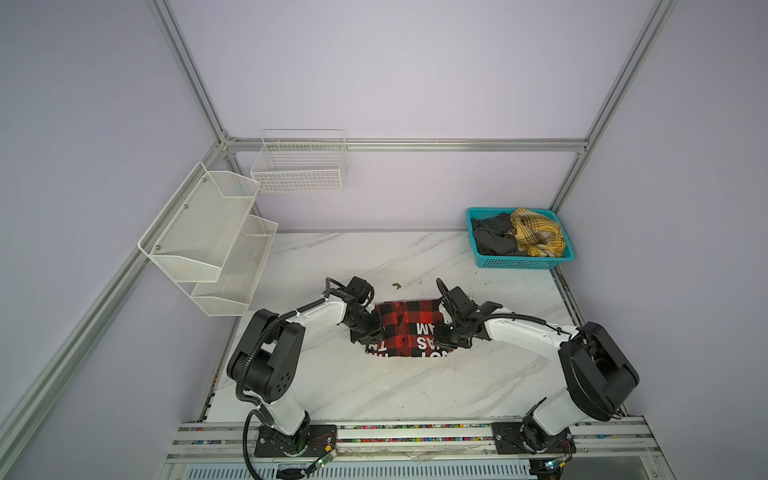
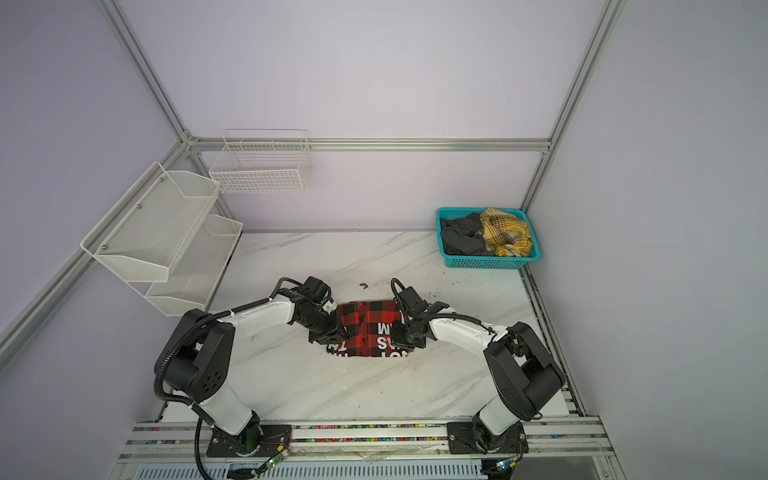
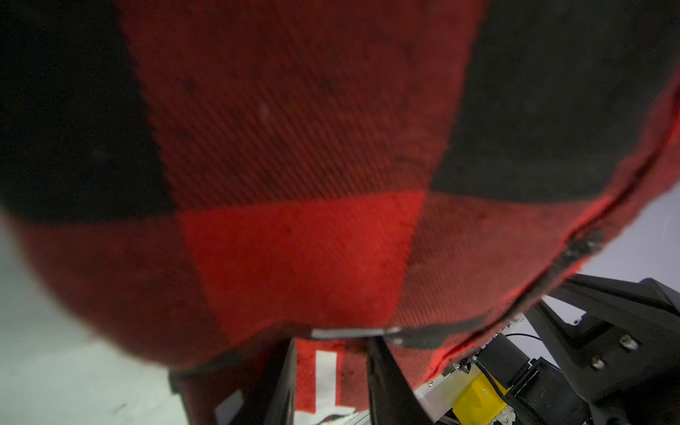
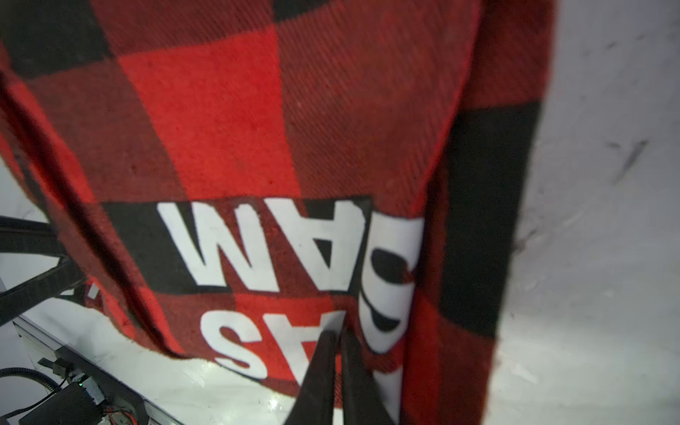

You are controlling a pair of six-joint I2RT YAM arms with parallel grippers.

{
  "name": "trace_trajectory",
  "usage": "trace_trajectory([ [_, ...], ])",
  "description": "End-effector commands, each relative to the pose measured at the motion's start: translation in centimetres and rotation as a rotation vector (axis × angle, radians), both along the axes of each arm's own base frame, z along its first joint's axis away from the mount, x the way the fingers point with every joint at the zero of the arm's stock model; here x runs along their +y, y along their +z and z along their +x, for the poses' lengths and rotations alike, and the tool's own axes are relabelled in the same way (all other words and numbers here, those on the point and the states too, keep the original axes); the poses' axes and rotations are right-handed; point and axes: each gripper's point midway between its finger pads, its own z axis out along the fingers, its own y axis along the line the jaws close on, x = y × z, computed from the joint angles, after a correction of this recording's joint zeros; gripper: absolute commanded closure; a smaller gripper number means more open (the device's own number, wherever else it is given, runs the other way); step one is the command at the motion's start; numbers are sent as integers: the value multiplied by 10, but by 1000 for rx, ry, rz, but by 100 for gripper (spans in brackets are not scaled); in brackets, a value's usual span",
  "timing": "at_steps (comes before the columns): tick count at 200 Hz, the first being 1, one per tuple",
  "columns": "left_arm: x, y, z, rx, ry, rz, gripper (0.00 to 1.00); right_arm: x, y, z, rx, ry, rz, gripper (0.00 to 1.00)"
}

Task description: Fold and stack the long sleeve shirts

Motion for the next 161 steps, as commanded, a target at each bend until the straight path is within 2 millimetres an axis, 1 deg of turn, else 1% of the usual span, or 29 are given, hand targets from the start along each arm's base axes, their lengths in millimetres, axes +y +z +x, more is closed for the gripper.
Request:
trace_trajectory([
  [1, 1, -4, 8, -16, 19, -41, 69, -2, -2, 8, -4, -29, -25, 90],
  [11, -2, 11, 15, -58, 16, -60, 67, -4, 9, 14, -33, -16, -53, 90],
  [28, -3, 45, 28, -151, 18, -69, 57, 1, 44, 28, -102, -22, -45, 89],
  [34, -3, 58, 33, -182, 18, -73, 56, 4, 57, 35, -132, -22, -34, 88],
  [44, -5, 78, 44, -229, 15, -85, 55, 10, 74, 45, -170, -27, -18, 86],
  [54, -6, 88, 53, -257, 12, -86, 55, 19, 85, 56, -191, -40, 6, 86],
  [62, -6, 90, 62, -267, 9, -81, 56, 27, 88, 64, -197, -35, 24, 86],
  [74, -6, 84, 75, -252, 13, -79, 60, 39, 86, 77, -205, -16, 34, 86],
  [86, -5, 79, 87, -232, 30, -90, 64, 53, 83, 87, -193, 3, 57, 87],
  [102, -7, 81, 103, -260, 38, -96, 66, 68, 80, 97, -186, 6, 96, 87],
  [110, -9, 82, 110, -274, 37, -97, 66, 70, 72, 102, -178, 1, 87, 87],
  [118, -11, 77, 114, -269, 34, -102, 66, 70, 64, 106, -167, -5, 69, 87],
  [131, -15, 64, 117, -233, 31, -110, 68, 73, 51, 110, -148, 2, 54, 87],
  [144, -19, 53, 115, -199, 27, -133, 70, 75, 36, 112, -129, 13, 42, 87],
  [161, -19, 39, 112, -180, 31, -136, 71, 76, 18, 111, -104, 15, 29, 87],
])
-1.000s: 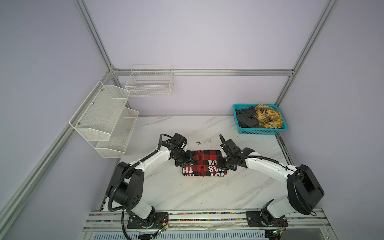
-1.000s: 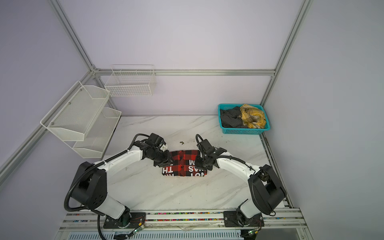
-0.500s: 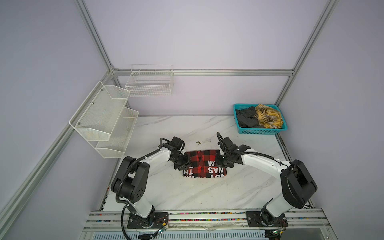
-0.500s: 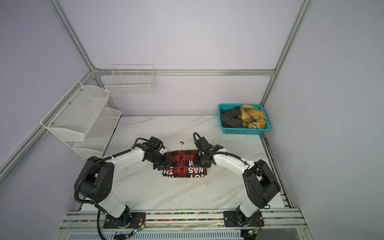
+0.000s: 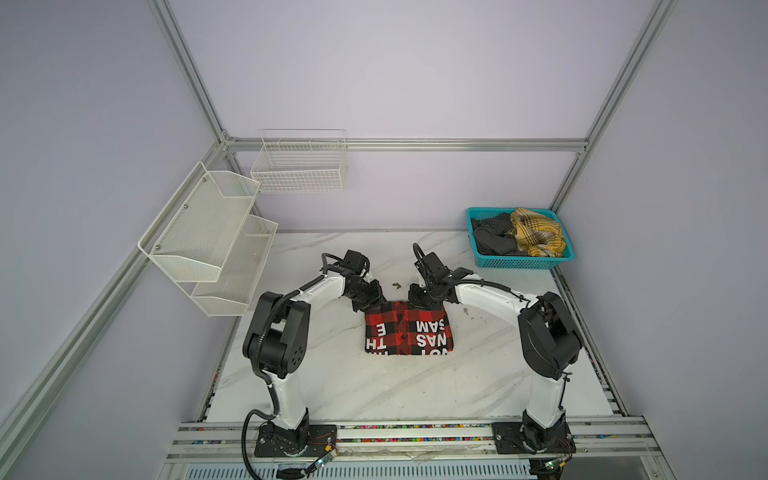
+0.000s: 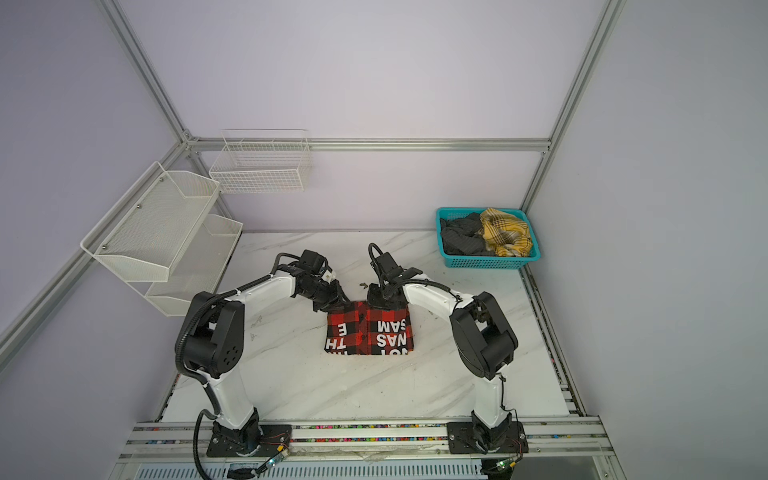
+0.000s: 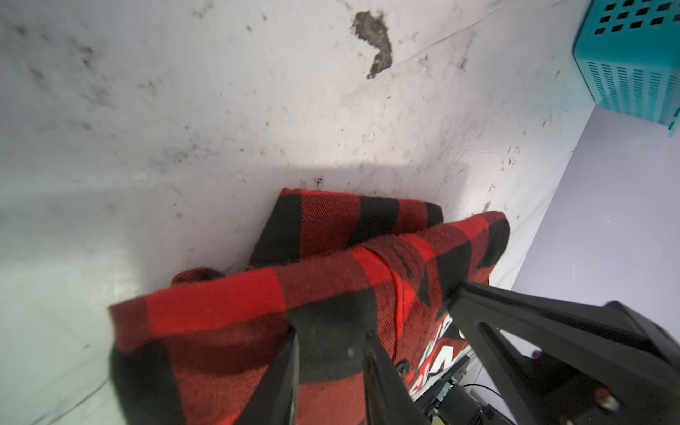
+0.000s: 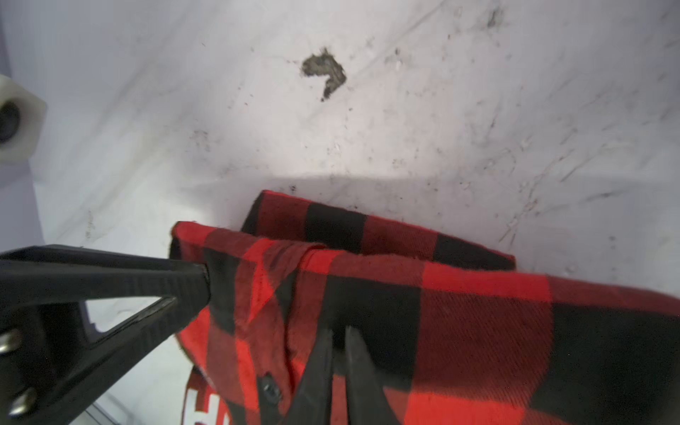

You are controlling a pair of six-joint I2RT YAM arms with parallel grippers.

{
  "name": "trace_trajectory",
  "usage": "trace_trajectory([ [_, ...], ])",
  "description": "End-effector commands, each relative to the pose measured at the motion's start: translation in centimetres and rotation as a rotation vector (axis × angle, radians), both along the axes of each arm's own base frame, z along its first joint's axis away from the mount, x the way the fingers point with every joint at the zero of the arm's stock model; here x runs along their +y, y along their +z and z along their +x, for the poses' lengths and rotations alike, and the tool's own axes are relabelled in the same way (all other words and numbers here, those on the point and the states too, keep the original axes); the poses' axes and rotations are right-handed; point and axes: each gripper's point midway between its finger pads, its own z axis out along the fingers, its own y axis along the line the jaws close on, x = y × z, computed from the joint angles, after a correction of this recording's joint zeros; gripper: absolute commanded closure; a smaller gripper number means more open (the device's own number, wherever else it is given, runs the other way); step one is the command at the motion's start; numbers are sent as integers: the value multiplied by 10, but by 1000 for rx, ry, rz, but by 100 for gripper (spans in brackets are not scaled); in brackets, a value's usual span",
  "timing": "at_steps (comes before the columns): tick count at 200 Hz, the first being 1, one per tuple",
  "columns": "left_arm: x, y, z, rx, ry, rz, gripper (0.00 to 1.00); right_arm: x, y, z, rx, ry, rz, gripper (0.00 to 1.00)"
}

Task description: Fold and stack the long sleeve shirts

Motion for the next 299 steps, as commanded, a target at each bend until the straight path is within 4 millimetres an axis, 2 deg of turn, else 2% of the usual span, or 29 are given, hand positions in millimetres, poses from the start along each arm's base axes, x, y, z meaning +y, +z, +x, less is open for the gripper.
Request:
trace_trajectory([
  [1, -13, 14, 14, -56, -25, -65, 71, 3, -10, 4, 11, 8, 2, 87],
  [26, -10, -1, 14, -35, -25, -42, 72, -1, -34, 4, 37, 4, -39, 89],
  [44, -9, -5, 16, -23, -18, -39, 72, -3, -28, 8, 21, 1, -57, 90],
  [60, -10, 14, 19, -46, -11, -50, 71, -1, -4, 7, -20, 8, -71, 90],
  [86, -4, 61, 16, -131, 10, -57, 64, -1, 31, -18, -67, 42, -122, 90],
  [109, -12, 84, -5, -138, 5, -101, 66, 2, 46, -51, -70, 56, -100, 89],
  [122, -24, 87, -24, -127, -24, -111, 71, 12, 47, -73, -56, 78, -65, 89],
  [141, -41, 80, -53, -90, -63, -108, 74, 23, 39, -100, -19, 95, -21, 89],
  [155, -39, 65, -62, -60, -54, -87, 76, 23, 29, -110, 8, 83, 11, 89],
  [181, -38, 36, -63, -3, -25, -87, 79, 26, 6, -120, 63, 89, 54, 89],
  [213, -42, 14, -55, 26, -27, -65, 81, 25, -23, -125, 100, 92, 35, 90],
  [223, -43, 7, -53, 31, -21, -61, 81, 25, -26, -125, 107, 92, 34, 90],
  [267, -38, -21, -57, 82, -12, -25, 81, 25, -8, -125, 95, 68, 60, 91],
  [283, -36, -24, -61, 96, -14, -16, 81, 24, 12, -120, 61, 52, 79, 90],
  [299, -38, -10, -60, 79, -19, -34, 79, 17, 39, -108, 6, 27, 97, 89],
])
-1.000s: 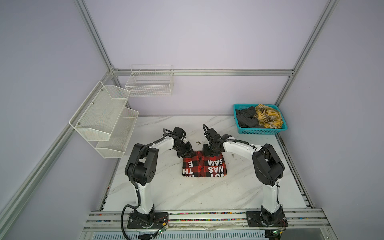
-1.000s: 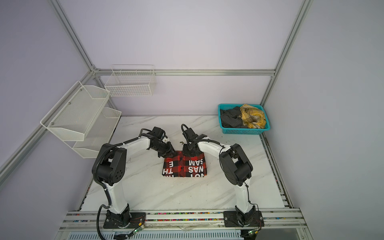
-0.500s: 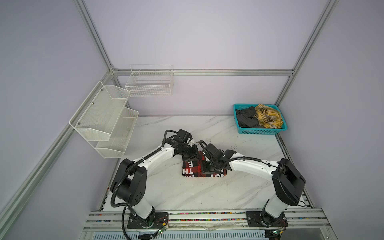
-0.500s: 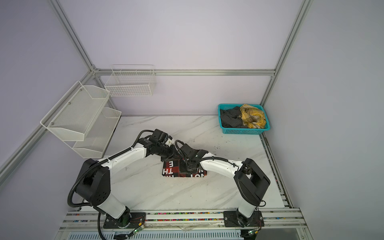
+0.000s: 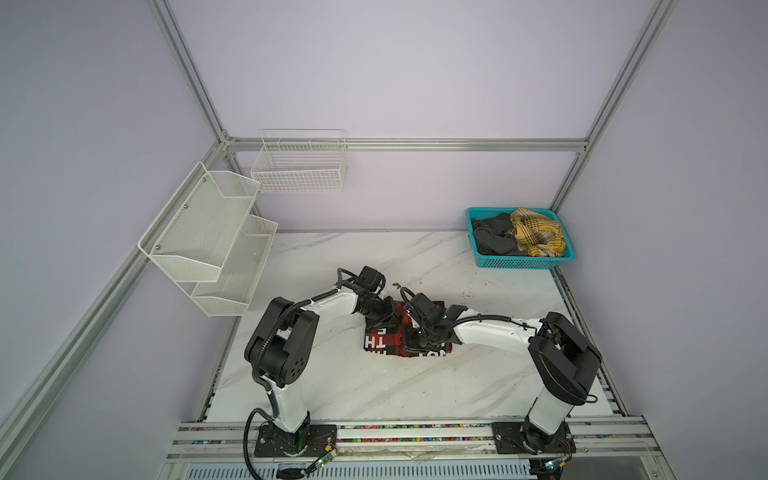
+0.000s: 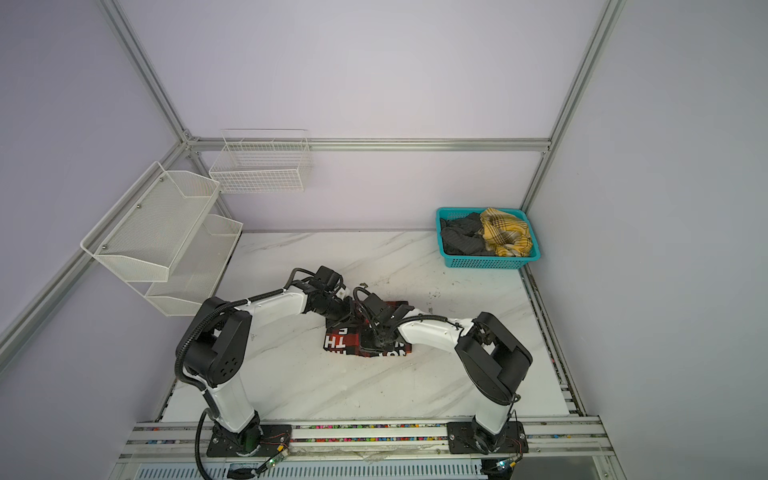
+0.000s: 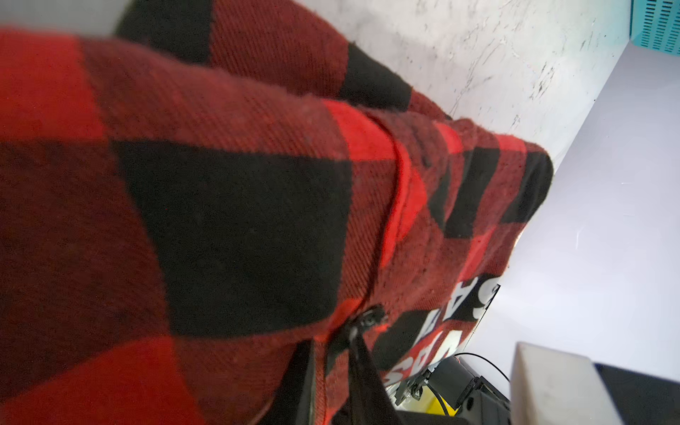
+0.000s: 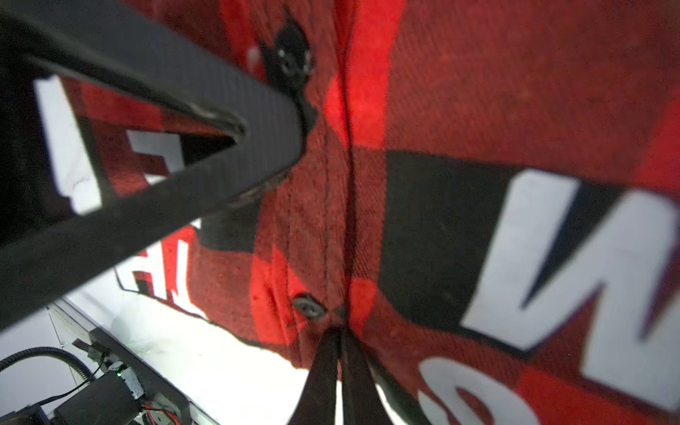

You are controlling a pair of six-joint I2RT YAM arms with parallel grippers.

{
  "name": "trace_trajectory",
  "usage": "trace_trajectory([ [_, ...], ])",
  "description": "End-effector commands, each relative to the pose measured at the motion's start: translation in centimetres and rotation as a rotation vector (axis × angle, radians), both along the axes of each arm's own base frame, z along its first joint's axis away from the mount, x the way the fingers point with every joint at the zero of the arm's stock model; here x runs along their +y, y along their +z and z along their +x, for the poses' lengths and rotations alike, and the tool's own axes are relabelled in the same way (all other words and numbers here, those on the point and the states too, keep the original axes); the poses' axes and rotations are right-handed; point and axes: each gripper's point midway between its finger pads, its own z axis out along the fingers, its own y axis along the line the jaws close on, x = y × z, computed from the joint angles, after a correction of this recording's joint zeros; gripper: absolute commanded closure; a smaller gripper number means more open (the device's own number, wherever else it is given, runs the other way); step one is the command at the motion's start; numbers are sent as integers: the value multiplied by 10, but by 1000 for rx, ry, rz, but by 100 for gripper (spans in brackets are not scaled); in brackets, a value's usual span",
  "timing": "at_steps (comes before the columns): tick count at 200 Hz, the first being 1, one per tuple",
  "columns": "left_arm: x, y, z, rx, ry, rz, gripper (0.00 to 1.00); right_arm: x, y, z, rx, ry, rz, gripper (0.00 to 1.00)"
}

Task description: Fold and stack the long sleeve shirts

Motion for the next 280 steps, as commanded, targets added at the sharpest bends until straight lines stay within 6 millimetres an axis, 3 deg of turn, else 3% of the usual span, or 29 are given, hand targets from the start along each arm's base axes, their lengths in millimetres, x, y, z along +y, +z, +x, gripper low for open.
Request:
trace_trajectory([
  [1, 5, 0, -8, 16, 6, 7, 79, -5, 52, 18, -88, -59, 58, 88],
  [24, 8, 56, 4, -79, 30, -49, 60, -33, 78, 38, -146, -119, 53, 84],
  [42, 35, 102, 16, -189, 83, -35, 48, -52, 73, 46, -135, -141, 38, 84],
  [56, 66, 119, 18, -242, 130, -8, 45, -62, 65, 50, -123, -148, 21, 84],
  [74, 109, 121, 10, -289, 188, 37, 37, -69, 57, 55, -112, -142, 19, 84],
  [105, 141, 88, -8, -188, 273, -72, 32, -81, 40, 72, -100, -139, -10, 84],
  [123, 141, 66, -15, -123, 285, -139, 28, -85, 28, 80, -89, -131, -36, 85],
  [151, 143, 40, -21, -119, 333, -150, 11, -96, 4, 86, -52, -134, -81, 86],
  [184, 143, 17, -20, -88, 352, -155, 5, -102, -19, 89, -17, -133, -100, 87],
  [191, 142, 4, -22, -51, 351, -148, 0, -103, -23, 89, -11, -134, -102, 87],
  [239, 136, -33, -24, 18, 341, -129, 0, -117, -57, 90, 47, -158, -143, 88],
  [280, 112, -59, -28, 55, 300, -139, 0, -123, -79, 88, 87, -152, -165, 90],
])
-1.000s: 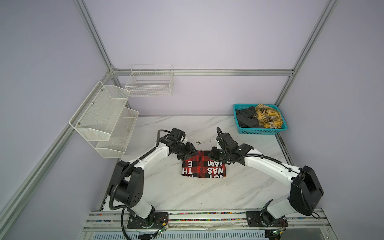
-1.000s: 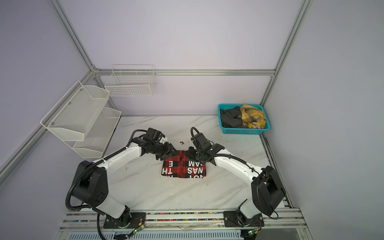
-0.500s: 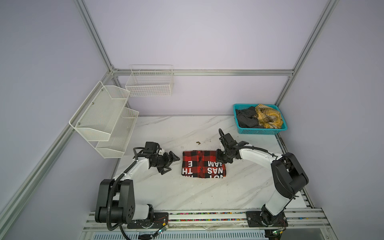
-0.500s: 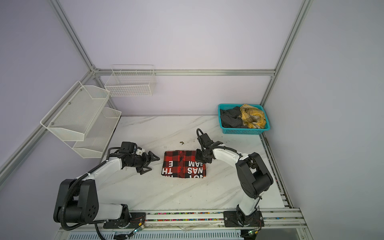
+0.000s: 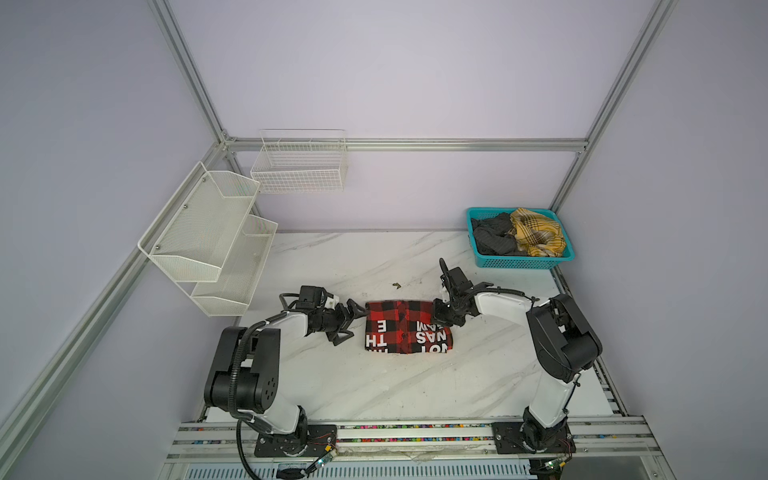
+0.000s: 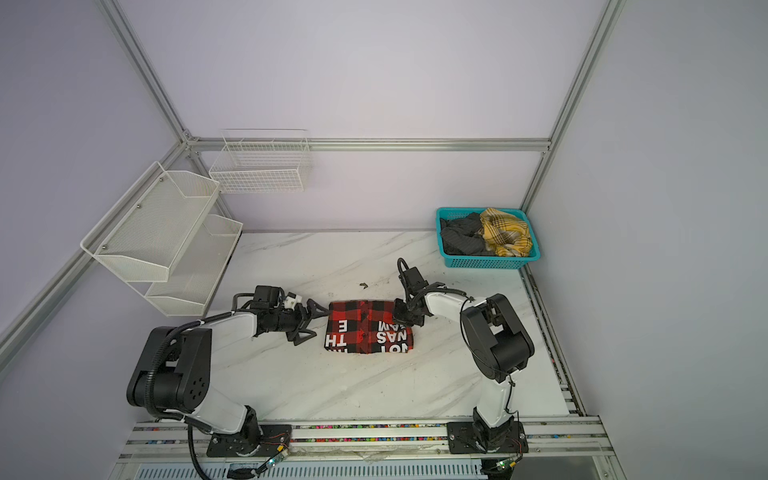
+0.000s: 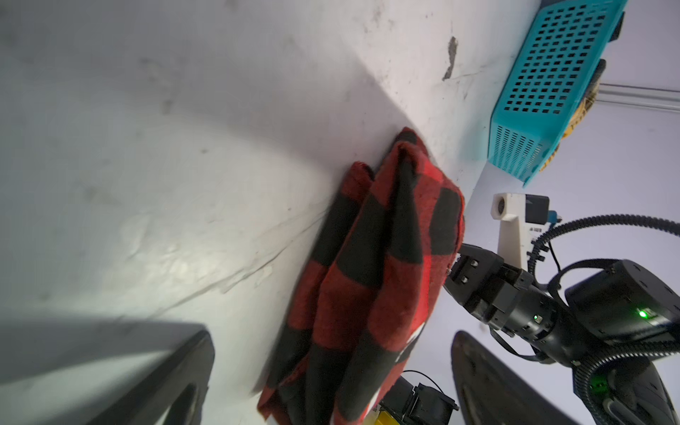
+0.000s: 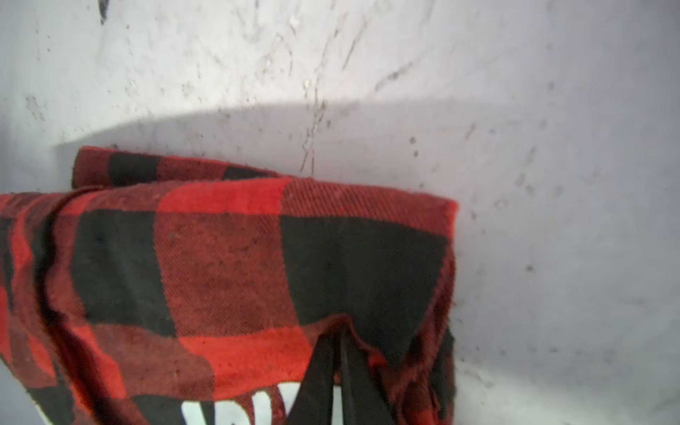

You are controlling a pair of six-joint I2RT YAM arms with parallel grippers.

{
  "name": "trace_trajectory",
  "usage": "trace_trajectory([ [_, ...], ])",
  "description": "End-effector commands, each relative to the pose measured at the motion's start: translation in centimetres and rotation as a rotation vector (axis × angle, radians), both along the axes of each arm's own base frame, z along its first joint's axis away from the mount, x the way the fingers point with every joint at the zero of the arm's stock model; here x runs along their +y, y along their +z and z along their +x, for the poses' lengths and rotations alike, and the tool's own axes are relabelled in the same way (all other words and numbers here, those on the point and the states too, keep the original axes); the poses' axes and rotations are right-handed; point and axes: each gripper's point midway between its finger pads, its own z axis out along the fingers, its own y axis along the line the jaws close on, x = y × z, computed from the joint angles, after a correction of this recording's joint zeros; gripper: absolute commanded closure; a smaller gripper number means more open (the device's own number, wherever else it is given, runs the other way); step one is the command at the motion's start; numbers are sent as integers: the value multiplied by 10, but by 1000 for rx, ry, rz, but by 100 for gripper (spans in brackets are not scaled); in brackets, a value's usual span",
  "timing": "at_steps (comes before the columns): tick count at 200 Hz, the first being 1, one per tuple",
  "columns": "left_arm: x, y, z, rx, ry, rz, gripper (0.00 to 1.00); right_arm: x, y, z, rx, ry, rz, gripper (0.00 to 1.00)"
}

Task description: Fold and stack the long sleeve shirts

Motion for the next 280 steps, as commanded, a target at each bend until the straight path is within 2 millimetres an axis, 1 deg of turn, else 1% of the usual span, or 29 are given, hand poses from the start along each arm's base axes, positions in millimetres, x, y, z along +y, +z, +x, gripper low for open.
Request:
trace_trajectory([
  [1, -4, -54, -28, 144, 9, 67, 0, -23, -45, -17, 97, -5, -116, 90],
  [26, -9, -74, -35, 190, 6, 62, 2, -23, -45, -14, 95, -7, -114, 90],
  [55, -15, -92, -39, 224, 5, 41, 6, -22, -46, -13, 101, -7, -112, 90],
  [81, -30, -100, -38, 233, -28, 24, 10, -22, -49, -16, 112, -3, -112, 90],
  [101, -41, -101, -34, 220, -37, 0, 10, -22, -50, -17, 116, -1, -115, 90],
  [113, -48, -101, -30, 217, -45, -21, 12, -22, -51, -18, 118, 0, -115, 90],
  [136, -59, -96, -23, 205, -58, -52, 18, -22, -50, -16, 118, 1, -116, 90],
  [156, -63, -88, -16, 182, -60, -71, 24, -21, -50, -16, 118, 3, -116, 90],
  [176, -66, -78, -11, 167, -65, -85, 36, -20, -49, -14, 114, 2, -113, 90],
  [197, -69, -68, -3, 150, -70, -103, 50, -20, -47, -13, 113, 1, -109, 90],
  [226, -76, -54, 9, 135, -76, -132, 64, -18, -44, -11, 104, 2, -106, 90],
  [249, -79, -42, 18, 120, -94, -127, 72, -17, -42, -10, 101, 5, -102, 91],
  [265, -78, -34, 22, 107, -104, -101, 75, -16, -34, -6, 82, 3, -98, 91],
  [280, -76, -27, 26, 91, -110, -74, 78, -14, -17, 1, 45, 3, -90, 91],
])
